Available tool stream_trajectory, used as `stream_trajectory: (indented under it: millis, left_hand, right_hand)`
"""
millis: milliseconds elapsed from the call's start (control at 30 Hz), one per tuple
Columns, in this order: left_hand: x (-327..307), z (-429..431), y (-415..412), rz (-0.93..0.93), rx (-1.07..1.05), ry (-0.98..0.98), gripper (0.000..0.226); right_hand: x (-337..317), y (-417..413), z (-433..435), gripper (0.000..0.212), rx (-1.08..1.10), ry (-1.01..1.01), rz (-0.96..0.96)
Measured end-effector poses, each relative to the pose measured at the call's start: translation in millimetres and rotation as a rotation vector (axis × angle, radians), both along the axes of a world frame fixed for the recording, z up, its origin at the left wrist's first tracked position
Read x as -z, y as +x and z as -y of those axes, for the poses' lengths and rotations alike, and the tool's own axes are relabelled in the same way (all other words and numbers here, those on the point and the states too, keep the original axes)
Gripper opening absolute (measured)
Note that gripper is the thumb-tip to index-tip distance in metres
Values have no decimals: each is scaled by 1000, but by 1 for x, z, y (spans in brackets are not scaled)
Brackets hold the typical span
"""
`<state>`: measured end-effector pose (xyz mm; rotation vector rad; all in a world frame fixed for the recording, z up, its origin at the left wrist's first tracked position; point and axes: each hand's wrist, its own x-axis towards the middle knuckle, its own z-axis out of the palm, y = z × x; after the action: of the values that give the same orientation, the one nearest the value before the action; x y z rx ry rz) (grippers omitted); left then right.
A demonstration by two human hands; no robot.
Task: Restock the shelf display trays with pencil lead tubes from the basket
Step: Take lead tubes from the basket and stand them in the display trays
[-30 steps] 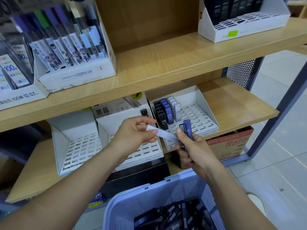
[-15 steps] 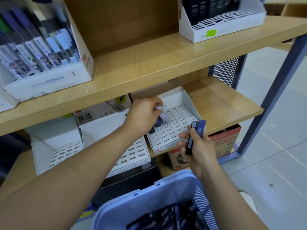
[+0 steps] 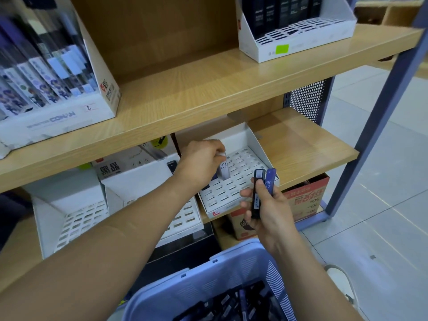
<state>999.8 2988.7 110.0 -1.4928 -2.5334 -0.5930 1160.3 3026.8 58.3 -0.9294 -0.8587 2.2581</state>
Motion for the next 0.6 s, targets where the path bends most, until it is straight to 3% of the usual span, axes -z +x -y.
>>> stream_trajectory:
  millis: [100, 200, 333, 500, 600]
  left_hand:
    - [11, 2, -6, -257, 99, -2, 10]
    - [17, 13, -6, -363, 96, -13, 9]
    - [22, 22, -8, -391, 114, -74, 40]
    - [12, 28, 12, -129, 76, -76, 45]
    - [-5, 44, 36, 409, 80, 138, 41]
  right_hand:
    - [0, 0, 0, 19, -8, 7, 4]
    - [1, 0, -1, 19, -30, -9, 0]
    - [1, 1, -1, 20, -101, -63, -4]
    - [-5, 0, 3, 17, -168, -9, -36]
    - [-12, 1, 4, 26, -239, 62, -52]
